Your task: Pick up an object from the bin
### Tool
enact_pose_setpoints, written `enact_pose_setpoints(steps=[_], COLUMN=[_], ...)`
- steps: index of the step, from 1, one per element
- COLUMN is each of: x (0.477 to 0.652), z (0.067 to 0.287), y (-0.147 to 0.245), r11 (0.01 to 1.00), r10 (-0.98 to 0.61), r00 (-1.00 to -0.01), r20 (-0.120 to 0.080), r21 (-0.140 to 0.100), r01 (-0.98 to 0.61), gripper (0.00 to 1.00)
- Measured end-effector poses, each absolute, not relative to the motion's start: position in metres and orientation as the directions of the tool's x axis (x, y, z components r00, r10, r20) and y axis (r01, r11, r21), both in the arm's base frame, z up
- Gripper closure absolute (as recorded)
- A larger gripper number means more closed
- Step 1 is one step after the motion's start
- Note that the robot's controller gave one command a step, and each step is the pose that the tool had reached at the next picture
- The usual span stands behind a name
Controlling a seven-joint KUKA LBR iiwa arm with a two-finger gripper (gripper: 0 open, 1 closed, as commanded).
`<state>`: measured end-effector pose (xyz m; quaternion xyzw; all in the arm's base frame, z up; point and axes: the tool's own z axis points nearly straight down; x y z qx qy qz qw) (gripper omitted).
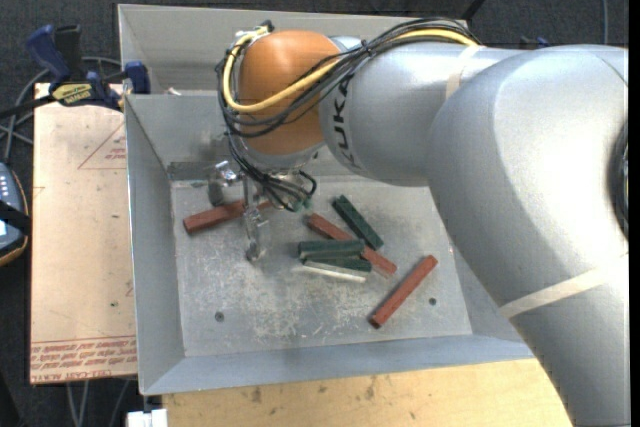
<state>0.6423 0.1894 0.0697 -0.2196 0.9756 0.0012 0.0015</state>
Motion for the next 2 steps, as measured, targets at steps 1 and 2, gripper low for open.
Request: enact_pose_setpoints(steps=[1,2], x=[0.643,0.644], z=[0.070,0.092], y=[0.189,0.190], r11=[0.904,0.905], r10=[-0.428,-0.426], r00=[-0.904,-0.905], r20=[-0.003,-0.007], r21=[0.002,0.001], r01=[-0.428,-0.426], gripper=[1.00,1.00])
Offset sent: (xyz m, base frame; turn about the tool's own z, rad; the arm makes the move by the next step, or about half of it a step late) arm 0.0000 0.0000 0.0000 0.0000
